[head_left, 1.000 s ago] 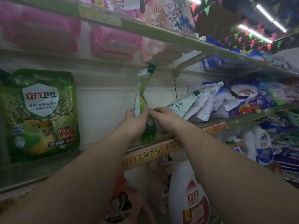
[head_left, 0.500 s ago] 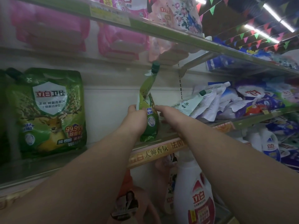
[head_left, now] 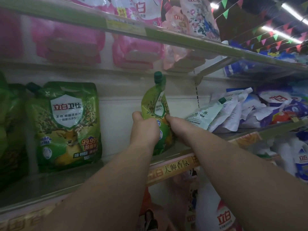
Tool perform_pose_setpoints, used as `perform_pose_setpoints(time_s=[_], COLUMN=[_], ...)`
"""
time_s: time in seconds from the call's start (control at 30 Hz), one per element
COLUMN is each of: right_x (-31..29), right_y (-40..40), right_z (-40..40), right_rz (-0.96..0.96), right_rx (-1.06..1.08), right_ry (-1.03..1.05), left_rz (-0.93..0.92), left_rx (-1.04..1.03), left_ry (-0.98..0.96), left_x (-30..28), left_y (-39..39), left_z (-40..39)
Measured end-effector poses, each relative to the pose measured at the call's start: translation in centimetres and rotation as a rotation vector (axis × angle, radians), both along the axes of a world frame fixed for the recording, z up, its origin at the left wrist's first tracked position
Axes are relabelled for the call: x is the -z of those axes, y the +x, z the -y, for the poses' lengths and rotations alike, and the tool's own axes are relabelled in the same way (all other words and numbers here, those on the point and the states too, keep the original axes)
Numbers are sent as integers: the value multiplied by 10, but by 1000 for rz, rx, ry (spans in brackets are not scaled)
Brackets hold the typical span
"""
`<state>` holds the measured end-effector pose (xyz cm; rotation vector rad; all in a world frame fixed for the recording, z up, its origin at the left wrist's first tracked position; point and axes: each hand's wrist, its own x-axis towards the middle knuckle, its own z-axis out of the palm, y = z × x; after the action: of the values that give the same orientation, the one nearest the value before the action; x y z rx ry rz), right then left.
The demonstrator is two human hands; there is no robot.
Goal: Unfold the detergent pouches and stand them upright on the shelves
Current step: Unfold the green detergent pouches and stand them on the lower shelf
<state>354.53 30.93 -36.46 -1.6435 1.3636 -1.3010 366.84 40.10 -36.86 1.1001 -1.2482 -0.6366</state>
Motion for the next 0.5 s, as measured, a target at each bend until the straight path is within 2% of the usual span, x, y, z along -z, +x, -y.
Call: perform_pose_setpoints(time_s=[0.07,0.13,0.33,0.5], right_x=[7,9,10,9], right_y=[-1,-3,-9,-11], right_z=[12,13,25,20], right_rz=[177,224,218,204], right_rx=[-70,-106,-67,-7], right_ry=[68,104,84,54], left_rz=[-4,-8,-3,-3], left_rx=[-4,-6,-20,-124], left_ry=[-1,-11,-13,-47], left_x=[0,1,1,2], left_y=[1,1,2,5], left_z=[1,2,8,20])
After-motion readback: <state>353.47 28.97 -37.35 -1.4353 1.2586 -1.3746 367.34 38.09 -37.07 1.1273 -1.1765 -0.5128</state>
